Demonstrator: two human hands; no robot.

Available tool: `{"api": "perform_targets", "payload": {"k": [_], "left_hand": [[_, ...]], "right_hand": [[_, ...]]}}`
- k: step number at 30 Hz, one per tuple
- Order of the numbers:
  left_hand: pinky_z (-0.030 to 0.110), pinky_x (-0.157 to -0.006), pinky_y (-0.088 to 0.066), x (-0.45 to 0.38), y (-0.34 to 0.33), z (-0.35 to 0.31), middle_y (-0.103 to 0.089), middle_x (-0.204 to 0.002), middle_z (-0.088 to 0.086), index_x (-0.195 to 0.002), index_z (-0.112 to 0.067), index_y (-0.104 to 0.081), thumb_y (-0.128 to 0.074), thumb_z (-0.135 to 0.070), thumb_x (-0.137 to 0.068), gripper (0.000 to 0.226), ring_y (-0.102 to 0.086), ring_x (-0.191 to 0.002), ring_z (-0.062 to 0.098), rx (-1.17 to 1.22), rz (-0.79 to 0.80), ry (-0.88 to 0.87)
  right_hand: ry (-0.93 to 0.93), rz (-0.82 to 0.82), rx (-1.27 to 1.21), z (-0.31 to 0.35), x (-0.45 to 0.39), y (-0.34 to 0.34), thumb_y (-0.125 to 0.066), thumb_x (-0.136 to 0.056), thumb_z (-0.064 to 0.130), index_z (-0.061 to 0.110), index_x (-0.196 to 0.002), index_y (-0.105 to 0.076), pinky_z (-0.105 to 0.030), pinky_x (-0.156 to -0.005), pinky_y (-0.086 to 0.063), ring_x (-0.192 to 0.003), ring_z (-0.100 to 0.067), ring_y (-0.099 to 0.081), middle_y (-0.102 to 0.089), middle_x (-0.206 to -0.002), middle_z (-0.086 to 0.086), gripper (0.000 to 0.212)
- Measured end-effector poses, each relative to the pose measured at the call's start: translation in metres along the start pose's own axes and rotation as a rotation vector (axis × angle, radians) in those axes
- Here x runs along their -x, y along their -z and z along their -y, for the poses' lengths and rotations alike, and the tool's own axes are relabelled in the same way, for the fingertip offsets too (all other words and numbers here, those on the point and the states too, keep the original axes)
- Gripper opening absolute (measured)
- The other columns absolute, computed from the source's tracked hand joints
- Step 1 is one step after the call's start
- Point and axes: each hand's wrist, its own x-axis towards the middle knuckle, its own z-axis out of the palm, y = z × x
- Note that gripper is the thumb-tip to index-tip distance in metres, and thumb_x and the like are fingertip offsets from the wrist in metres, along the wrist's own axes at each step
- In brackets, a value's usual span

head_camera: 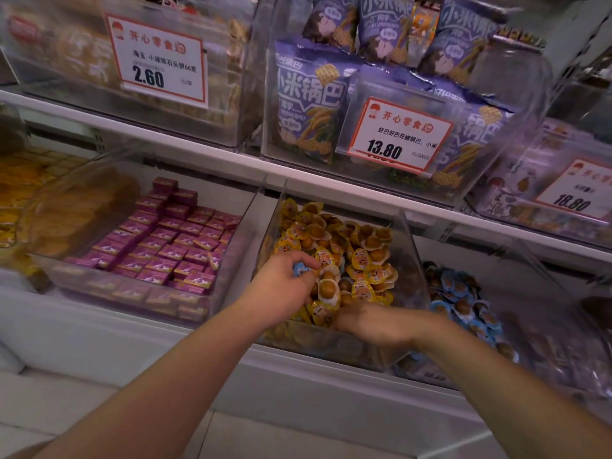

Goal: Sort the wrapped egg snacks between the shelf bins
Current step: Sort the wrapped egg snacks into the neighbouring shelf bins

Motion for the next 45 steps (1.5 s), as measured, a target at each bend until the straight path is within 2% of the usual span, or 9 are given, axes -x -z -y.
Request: {"api": "perform_targets", "payload": {"k": [6,11,19,22,25,30,34,40,45], "left_hand": [[0.027,-0.053,-0.052,0.003,0.0,-0.001,-0.064,-0.091,-0.001,-0.11,-0.022,-0.067,-0.054,-0.014,-0.097,0.021,-0.072,-0.081,0.026,-0.017,0.007,0.007],[0.029,-0.057,-0.055,0.003,0.0,0.001,-0.064,-0.092,-0.005,-0.109,-0.024,-0.067,-0.055,-0.014,-0.096,0.02,-0.071,-0.077,0.021,-0.031,0.009,0.001],[0.023,-0.05,-0.051,0.003,-0.001,-0.002,-0.064,-0.09,-0.004,-0.103,-0.028,-0.067,-0.055,-0.015,-0.097,0.019,-0.071,-0.071,0.016,-0.01,0.024,0.024],[0.019,-0.047,-0.045,0.004,0.0,-0.005,-0.065,-0.094,0.0,-0.102,-0.026,-0.069,-0.053,-0.012,-0.096,0.021,-0.069,-0.065,0.013,0.08,0.032,0.048],[0.023,-0.049,-0.045,0.005,-0.001,-0.009,-0.064,-0.103,0.001,-0.102,-0.023,-0.07,-0.053,-0.01,-0.097,0.022,-0.069,-0.07,0.017,0.181,0.047,0.08],[0.02,-0.047,-0.045,0.007,-0.012,-0.016,-0.068,-0.099,0.007,-0.106,-0.022,-0.068,-0.051,-0.009,-0.099,0.022,-0.064,-0.058,0.005,0.319,-0.081,0.026],[0.013,-0.059,-0.046,0.016,-0.031,-0.02,-0.066,-0.087,-0.011,-0.111,-0.033,-0.063,-0.051,-0.016,-0.099,0.024,-0.063,-0.072,0.0,0.241,-0.349,-0.288],[0.044,-0.102,-0.043,0.022,-0.065,-0.018,-0.051,-0.123,-0.018,-0.127,-0.032,-0.052,-0.044,-0.027,-0.097,0.032,-0.05,-0.12,0.006,-0.065,-0.393,-0.566],[0.054,-0.12,-0.012,0.03,-0.073,-0.023,-0.041,-0.152,-0.002,-0.157,-0.013,-0.02,-0.015,-0.051,-0.102,0.067,-0.029,-0.147,0.015,-0.265,-0.214,-0.717]], "right_hand": [[0.008,-0.088,0.094,0.0,0.004,-0.006,-0.026,-0.104,0.043,0.024,-0.097,-0.055,-0.027,-0.073,-0.038,-0.093,-0.014,-0.052,-0.055,-0.107,-0.002,0.035],[0.046,-0.215,0.038,0.0,0.01,-0.018,-0.023,-0.095,0.055,0.021,-0.104,-0.058,-0.038,-0.09,-0.046,-0.099,-0.021,-0.054,-0.06,-0.109,-0.006,0.05],[0.095,-0.263,0.018,-0.004,0.009,-0.021,-0.026,-0.093,0.065,0.026,-0.081,-0.054,-0.045,-0.077,-0.046,-0.079,-0.016,-0.055,-0.058,-0.078,0.001,0.049],[0.168,-0.249,-0.078,-0.012,0.012,-0.018,-0.041,-0.082,0.08,0.034,-0.1,-0.068,-0.033,-0.084,-0.051,-0.091,-0.002,-0.059,-0.063,-0.096,0.013,0.057],[0.249,-0.258,-0.109,-0.021,0.018,-0.013,-0.07,-0.078,0.062,0.035,-0.116,-0.07,-0.021,-0.095,-0.046,-0.109,0.003,-0.054,-0.06,-0.116,0.019,0.047],[0.193,-0.557,-0.54,-0.017,0.025,-0.017,-0.084,-0.078,0.021,0.023,-0.086,-0.072,-0.02,-0.074,-0.052,-0.085,-0.003,-0.065,-0.07,-0.091,0.007,0.014],[0.053,-0.714,-1.442,0.006,0.027,-0.007,-0.065,-0.093,0.013,0.007,-0.097,-0.071,-0.025,-0.048,-0.049,-0.069,-0.018,-0.069,-0.074,-0.087,-0.009,0.01],[0.172,-0.448,-1.984,0.056,0.035,-0.013,-0.057,-0.093,0.045,0.013,-0.114,-0.075,-0.04,-0.102,-0.05,-0.107,-0.027,-0.069,-0.072,-0.115,-0.015,0.042],[0.263,-0.569,-1.868,0.047,0.049,-0.018,-0.06,-0.092,0.03,0.017,-0.128,-0.064,-0.042,-0.108,-0.045,-0.114,-0.026,-0.067,-0.069,-0.124,-0.013,0.039]]}}
